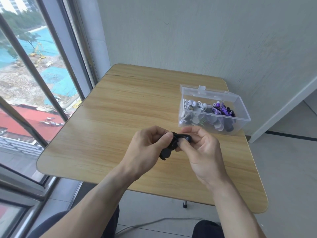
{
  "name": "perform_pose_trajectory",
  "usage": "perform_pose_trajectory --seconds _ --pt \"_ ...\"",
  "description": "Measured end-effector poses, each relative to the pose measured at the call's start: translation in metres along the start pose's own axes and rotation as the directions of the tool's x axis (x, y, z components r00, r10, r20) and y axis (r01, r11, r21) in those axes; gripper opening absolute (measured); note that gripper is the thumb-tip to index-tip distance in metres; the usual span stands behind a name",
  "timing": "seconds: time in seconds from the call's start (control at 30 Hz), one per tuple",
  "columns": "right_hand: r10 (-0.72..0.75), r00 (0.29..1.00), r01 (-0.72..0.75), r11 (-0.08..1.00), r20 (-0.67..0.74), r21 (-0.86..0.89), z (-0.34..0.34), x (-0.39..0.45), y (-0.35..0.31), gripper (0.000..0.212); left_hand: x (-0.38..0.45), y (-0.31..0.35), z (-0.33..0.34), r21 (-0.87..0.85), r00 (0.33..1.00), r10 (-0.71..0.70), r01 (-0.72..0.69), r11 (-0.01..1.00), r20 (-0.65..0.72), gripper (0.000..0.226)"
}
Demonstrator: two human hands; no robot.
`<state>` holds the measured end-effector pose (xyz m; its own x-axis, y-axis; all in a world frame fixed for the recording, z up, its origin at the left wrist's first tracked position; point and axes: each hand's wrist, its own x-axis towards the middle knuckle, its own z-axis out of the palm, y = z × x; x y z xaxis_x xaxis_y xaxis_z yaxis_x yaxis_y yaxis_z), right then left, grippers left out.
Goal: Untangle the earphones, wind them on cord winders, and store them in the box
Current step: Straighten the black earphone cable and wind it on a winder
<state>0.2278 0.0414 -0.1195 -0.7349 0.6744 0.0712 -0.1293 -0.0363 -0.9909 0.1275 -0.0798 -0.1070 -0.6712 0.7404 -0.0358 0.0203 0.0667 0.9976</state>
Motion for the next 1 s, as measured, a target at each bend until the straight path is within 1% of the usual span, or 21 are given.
perform_pose_trajectory --seconds 0.17,0.23,0.27,0.33,0.4,0.43,0.47,0.53,0.57,0.6,0.7,0.8,0.87,0.9,0.97,1.0 --pt "-0.094 0.995 0.095 0.994 0.018 -0.047 -0.004 0.001 0.0 0.025 0.002 0.0 -0.001 -0.044 1.0 0.025 -0.025 0.999 0.0 0.018" --pt "-0.168 0.986 0.167 0.979 0.008 -0.116 -0.004 0.001 0.001 0.023 0.003 0.0 0.0 -0.042 0.999 0.032 -0.032 0.999 -0.005 0.017" --pt "-0.222 0.975 0.217 0.957 -0.005 -0.191 -0.004 0.0 0.002 0.022 0.003 0.0 -0.001 -0.045 0.999 0.034 -0.034 0.998 -0.004 0.016" --pt "-0.334 0.942 0.294 0.868 -0.034 -0.4 -0.003 -0.002 0.004 0.019 0.004 0.001 -0.002 -0.046 0.999 0.048 -0.048 0.998 -0.014 0.014" --pt "-0.416 0.905 0.297 0.769 -0.089 -0.566 0.001 -0.005 0.005 0.022 0.005 0.0 -0.001 -0.022 0.997 0.061 -0.062 0.998 -0.046 0.011" --pt "-0.465 0.879 0.306 0.726 -0.111 -0.615 0.004 -0.005 0.005 0.025 0.005 -0.001 0.001 -0.009 0.996 0.058 -0.059 0.998 -0.068 0.01" --pt "-0.522 0.846 0.333 0.677 -0.11 -0.656 0.007 -0.005 0.006 0.025 0.005 -0.002 0.005 -0.003 0.995 0.046 -0.047 0.999 -0.094 0.009" --pt "-0.617 0.786 0.387 0.552 -0.049 -0.739 0.016 -0.007 0.01 0.023 0.005 -0.005 0.013 0.011 0.986 0.026 -0.024 1.0 -0.162 0.008" --pt "-0.634 0.773 0.409 0.512 -0.012 -0.756 0.019 -0.008 0.011 0.024 0.006 -0.007 0.016 0.017 0.979 0.024 -0.021 1.0 -0.202 0.009" --pt "-0.634 0.774 0.423 0.505 0.009 -0.752 0.02 -0.008 0.012 0.025 0.007 -0.008 0.017 0.02 0.97 0.025 -0.021 1.0 -0.243 0.01" --pt "-0.599 0.8 0.431 0.547 0.025 -0.718 0.022 -0.008 0.009 0.023 0.01 -0.009 0.015 0.037 0.948 0.03 -0.02 0.999 -0.318 0.012" --pt "-0.534 0.845 0.376 0.608 -0.01 -0.699 0.018 -0.005 0.009 0.015 0.006 -0.012 0.02 0.131 0.932 0.1 -0.056 0.99 -0.35 0.008" --pt "-0.516 0.856 0.358 0.634 -0.03 -0.686 0.011 -0.001 0.008 0.013 0.003 -0.015 0.024 0.215 0.918 0.165 -0.09 0.972 -0.361 0.004" --pt "-0.521 0.853 0.37 0.626 -0.016 -0.686 0.009 0.0 0.008 0.011 0.003 -0.014 0.024 0.227 0.916 0.174 -0.095 0.969 -0.361 0.003" --pt "-0.521 0.854 0.394 0.616 0.023 -0.683 0.007 0.0 0.007 0.009 0.005 -0.012 0.021 0.232 0.931 0.156 -0.081 0.969 -0.329 0.003" --pt "-0.506 0.862 0.392 0.629 0.03 -0.671 0.007 -0.001 0.007 0.009 0.006 -0.01 0.019 0.238 0.945 0.139 -0.068 0.969 -0.297 0.005"
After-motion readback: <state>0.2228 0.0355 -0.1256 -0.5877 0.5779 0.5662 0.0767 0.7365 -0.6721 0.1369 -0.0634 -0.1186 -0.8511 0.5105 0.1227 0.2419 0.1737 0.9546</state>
